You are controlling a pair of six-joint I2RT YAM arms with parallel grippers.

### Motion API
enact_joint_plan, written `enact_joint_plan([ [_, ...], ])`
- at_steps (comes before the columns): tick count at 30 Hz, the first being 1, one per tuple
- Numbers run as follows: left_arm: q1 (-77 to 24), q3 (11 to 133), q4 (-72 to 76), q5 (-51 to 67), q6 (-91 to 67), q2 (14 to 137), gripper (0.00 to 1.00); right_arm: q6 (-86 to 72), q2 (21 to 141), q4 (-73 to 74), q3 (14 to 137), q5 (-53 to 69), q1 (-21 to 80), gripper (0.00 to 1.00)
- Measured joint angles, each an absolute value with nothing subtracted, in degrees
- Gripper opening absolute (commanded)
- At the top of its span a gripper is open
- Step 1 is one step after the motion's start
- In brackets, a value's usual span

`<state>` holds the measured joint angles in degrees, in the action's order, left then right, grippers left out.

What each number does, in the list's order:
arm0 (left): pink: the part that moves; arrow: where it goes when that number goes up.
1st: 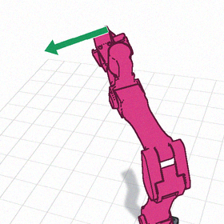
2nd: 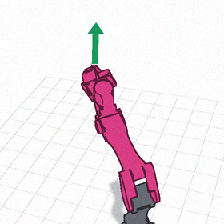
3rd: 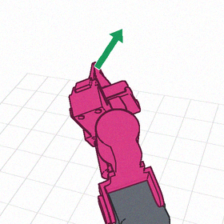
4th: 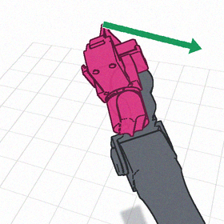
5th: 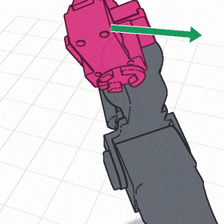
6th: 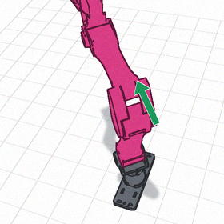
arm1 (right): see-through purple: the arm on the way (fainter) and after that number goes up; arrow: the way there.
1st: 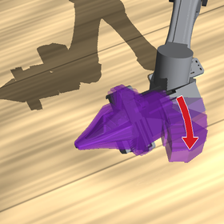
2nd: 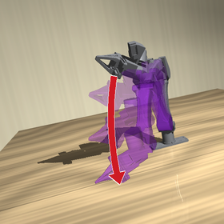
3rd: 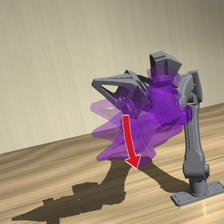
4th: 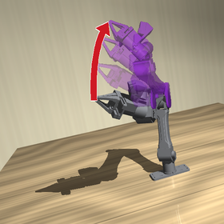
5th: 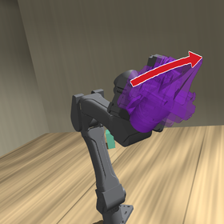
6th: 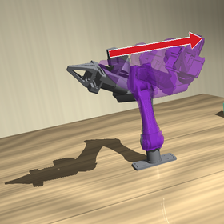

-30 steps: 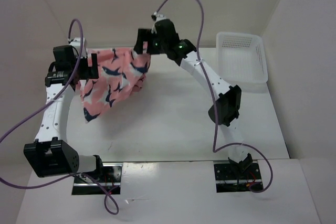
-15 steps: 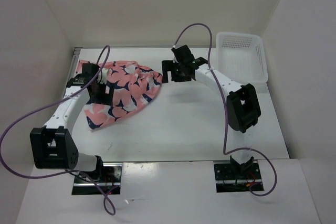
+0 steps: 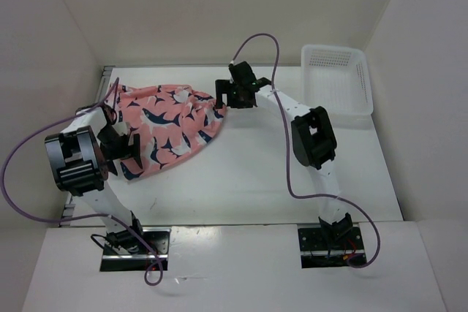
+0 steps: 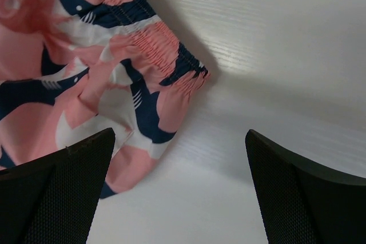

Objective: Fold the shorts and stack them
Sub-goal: Flatten the shorts out

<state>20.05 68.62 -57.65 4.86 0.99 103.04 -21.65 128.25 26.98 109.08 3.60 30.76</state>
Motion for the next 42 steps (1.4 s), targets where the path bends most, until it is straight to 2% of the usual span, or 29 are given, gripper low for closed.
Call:
enact_joint_plan([
  [4,19.73,68.51,-57.76,5.72,1.02,103.94,0.99,-22.28,132.9,26.83,112.97,3.68,30.72,1.0],
  [7,19.2,68.55,-57.49,7.46,0.91,105.47,0.86,-22.65,134.3,26.55,114.06,4.16,30.72,1.0],
  [8,18.94,68.71,-57.47,8.08,0.82,105.75,0.79,-22.72,134.45,26.44,114.13,4.34,30.72,1.0],
  [9,18.63,68.82,-57.39,8.64,0.82,105.89,0.64,-22.74,134.56,26.37,114.15,4.45,30.72,0.97],
  [12,17.45,68.9,-56.97,10.2,0.73,106.13,0.34,-22.87,135.7,26.11,115.15,4.95,30.72,0.88],
  [13,17.15,68.9,-56.9,10.76,0.47,106.43,0.17,-22.87,136.31,26.06,115.72,5.08,30.79,0.85],
  [15,16.71,68.9,-56.9,11.92,0.64,107.22,0.04,-23.11,137.53,25.82,116.51,5.28,30.98,0.77],
  [16,16.69,68.9,-56.9,12.43,0.64,107.55,0.0,-23.18,138.26,25.71,116.92,5.26,30.98,0.73],
  [20,16.71,68.97,-56.9,13.41,0.82,108.05,0.0,-23.81,141.27,25.36,119.26,4.36,31.18,0.56],
  [23,16.82,69.19,-56.97,13.58,0.82,108.25,0.0,-23.27,143.09,24.82,122.19,2.87,31.4,0.25],
  [25,16.97,69.6,-57.08,13.52,0.82,108.27,0.0,-22.5,144.31,24.38,123.57,1.93,31.51,0.0],
  [30,17.87,74.5,-58.52,11.33,0.82,108.27,0.0,-20.99,144.64,24.27,123.96,0.34,31.46,0.0],
  [34,18.63,85.84,-60.29,9.47,0.84,108.84,0.0,-19.64,142.12,25.61,122.67,-0.21,30.33,0.0],
  [42,17.04,130.93,-59.88,8.36,0.01,112.05,0.0,-15.53,132.46,27.46,132.22,-2.31,24.75,0.0],
])
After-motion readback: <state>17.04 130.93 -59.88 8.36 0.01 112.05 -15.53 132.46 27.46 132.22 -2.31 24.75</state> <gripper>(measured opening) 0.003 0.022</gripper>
